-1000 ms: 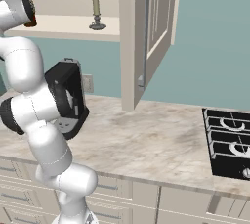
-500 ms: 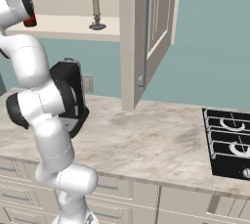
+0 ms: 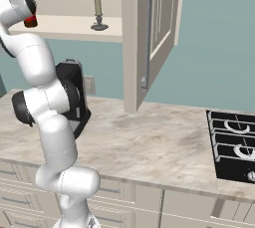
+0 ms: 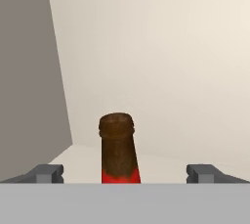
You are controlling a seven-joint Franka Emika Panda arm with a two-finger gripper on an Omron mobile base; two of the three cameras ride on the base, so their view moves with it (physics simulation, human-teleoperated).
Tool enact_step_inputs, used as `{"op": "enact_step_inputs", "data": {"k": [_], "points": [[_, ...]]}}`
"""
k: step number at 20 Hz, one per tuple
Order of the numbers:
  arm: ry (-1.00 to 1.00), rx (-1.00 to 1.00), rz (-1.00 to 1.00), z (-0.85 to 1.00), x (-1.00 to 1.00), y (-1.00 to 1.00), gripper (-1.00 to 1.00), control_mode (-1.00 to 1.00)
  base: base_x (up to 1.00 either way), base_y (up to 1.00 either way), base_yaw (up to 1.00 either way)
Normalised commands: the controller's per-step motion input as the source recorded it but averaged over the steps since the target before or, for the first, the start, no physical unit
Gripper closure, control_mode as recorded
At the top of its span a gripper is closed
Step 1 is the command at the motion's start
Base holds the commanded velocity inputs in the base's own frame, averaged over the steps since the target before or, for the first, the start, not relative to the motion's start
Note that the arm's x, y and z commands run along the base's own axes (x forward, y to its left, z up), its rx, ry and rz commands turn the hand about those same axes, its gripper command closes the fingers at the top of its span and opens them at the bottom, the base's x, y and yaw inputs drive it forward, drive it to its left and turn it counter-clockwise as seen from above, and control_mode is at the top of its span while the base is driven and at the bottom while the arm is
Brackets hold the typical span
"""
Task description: Get the candle and the beer from the cabinet and move them to the dining counter.
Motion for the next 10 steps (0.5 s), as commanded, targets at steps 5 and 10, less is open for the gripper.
{"op": "enact_step_inputs", "data": {"k": [5, 10], "points": [[0.04, 0.00, 0.00, 0.00, 0.20, 0.00, -1.00, -1.00, 0.00, 0.00, 0.00], [0.03, 0.00, 0.00, 0.00, 0.06, 0.00, -1.00, -1.00, 0.00, 0.00, 0.00]]}}
